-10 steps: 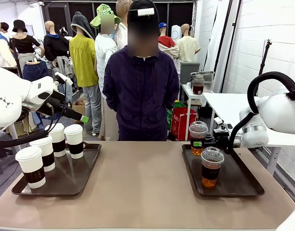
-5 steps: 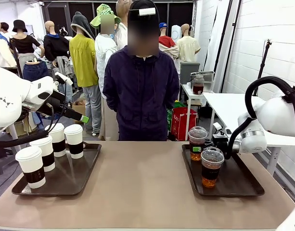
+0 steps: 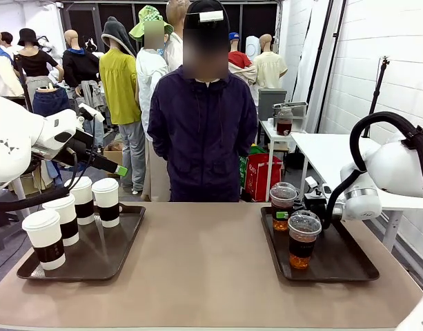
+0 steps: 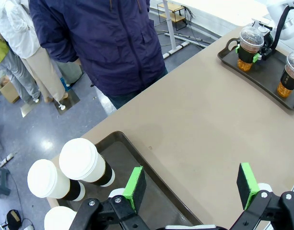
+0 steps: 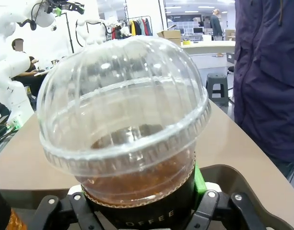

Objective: Distribute the coffee onto the tray.
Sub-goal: Pick up another iced Americano from the middle of the table and place it on the right Handle tray.

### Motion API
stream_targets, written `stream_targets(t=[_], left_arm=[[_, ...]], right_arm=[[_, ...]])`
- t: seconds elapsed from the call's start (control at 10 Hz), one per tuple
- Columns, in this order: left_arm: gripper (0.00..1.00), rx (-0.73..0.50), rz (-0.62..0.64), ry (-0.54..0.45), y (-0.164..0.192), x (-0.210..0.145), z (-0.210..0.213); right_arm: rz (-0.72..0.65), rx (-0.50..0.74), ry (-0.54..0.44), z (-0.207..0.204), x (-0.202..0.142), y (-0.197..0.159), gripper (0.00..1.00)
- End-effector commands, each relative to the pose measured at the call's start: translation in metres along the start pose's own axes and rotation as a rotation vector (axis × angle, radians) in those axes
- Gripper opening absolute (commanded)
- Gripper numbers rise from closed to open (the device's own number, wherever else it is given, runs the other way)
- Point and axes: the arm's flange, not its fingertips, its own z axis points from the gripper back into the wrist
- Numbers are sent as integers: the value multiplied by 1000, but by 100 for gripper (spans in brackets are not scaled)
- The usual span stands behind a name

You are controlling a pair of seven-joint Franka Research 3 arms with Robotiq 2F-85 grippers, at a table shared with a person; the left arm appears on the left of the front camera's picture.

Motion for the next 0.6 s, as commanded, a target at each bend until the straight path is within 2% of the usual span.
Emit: stream_targets(t=[0.0, 0.5], left_arm=[[100, -7, 6, -3, 2, -1, 0], [100, -7, 6, -3, 2, -1, 0]], right_arm=[[0, -18, -6, -2, 3, -5, 100], [-38, -38, 23, 4, 7, 0, 100]])
